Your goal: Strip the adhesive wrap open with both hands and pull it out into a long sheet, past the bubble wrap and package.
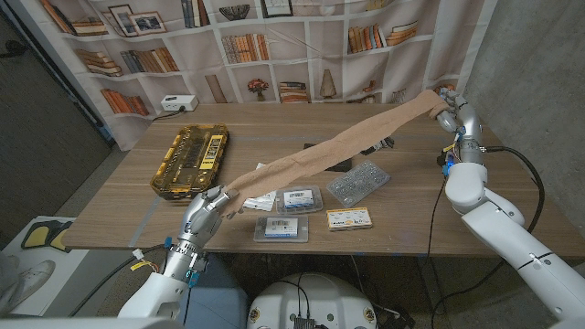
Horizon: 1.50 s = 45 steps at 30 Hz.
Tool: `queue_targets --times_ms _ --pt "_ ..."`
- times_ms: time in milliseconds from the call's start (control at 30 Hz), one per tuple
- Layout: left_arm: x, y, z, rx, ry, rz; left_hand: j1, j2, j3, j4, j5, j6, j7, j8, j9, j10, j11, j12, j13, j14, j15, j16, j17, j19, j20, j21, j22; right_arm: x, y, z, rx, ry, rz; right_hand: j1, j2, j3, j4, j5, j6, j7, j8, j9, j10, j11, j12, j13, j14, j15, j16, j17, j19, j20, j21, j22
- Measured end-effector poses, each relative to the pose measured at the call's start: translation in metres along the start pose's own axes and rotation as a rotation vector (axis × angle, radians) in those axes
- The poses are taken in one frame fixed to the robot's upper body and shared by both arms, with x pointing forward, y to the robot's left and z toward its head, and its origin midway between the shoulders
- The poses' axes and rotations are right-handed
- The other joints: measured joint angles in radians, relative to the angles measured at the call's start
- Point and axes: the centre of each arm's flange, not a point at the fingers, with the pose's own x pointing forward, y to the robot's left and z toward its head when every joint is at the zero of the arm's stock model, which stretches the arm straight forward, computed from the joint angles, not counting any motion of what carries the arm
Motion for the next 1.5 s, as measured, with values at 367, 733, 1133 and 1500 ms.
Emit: queue_targets --times_ms 367,733,1133,1500 --pt "-0.006 0.002 0.003 0.006 -0.002 -0.007 0.000 0.000 0.000 0.000 0.000 0.001 -0.001 0.000 -0.004 0.000 0.000 0.000 0.010 0.000 0.000 0.000 0.000 0.000 0.000 0.000 0.004 0.001 -0.002 0.002 0.025 -0.001 -0.008 0.000 0.000 0.000 0.000 0.004 0.000 0.000 0.000 0.000 0.000 0.000 0.000 0.000 -0.005 0.003 0.000 0.000 -0.005 0.005 -0.008 0.000" --pt "-0.011 0.003 0.006 0.002 -0.011 -0.008 0.000 0.000 0.000 0.000 0.000 -0.002 0.002 0.000 -0.003 0.000 0.000 -0.008 0.000 -0.001 0.001 0.000 0.000 0.000 0.000 0.000 0.002 0.003 -0.003 0.005 0.034 -0.002 -0.013 0.000 0.000 -0.003 -0.003 0.004 0.000 0.000 0.000 0.000 0.000 0.000 0.000 0.000 -0.009 0.002 0.000 -0.005 -0.005 0.005 -0.015 0.000" --pt "-0.012 0.004 0.007 0.004 -0.014 -0.012 0.000 0.000 0.000 0.000 0.000 -0.002 0.002 0.005 -0.001 0.000 0.000 -0.008 0.006 -0.005 0.006 0.000 0.000 0.000 0.000 0.000 0.002 0.006 -0.002 0.008 0.038 -0.001 -0.013 0.000 0.000 -0.003 -0.003 0.004 0.000 0.000 0.000 0.000 0.000 0.000 0.000 0.000 -0.009 0.002 0.000 -0.005 -0.005 0.005 -0.015 0.000" --pt "-0.013 0.004 0.008 0.008 -0.014 -0.011 -0.005 0.004 0.000 0.000 -0.004 -0.008 0.007 -0.008 -0.025 0.000 0.000 -0.008 0.007 -0.005 0.006 0.000 0.000 0.000 0.000 0.000 0.003 0.009 0.000 0.006 0.041 0.002 -0.009 0.000 0.000 -0.003 -0.003 0.004 0.000 0.000 0.000 0.000 0.000 0.000 0.000 0.000 -0.009 0.002 0.000 -0.009 -0.005 0.005 -0.022 0.000"
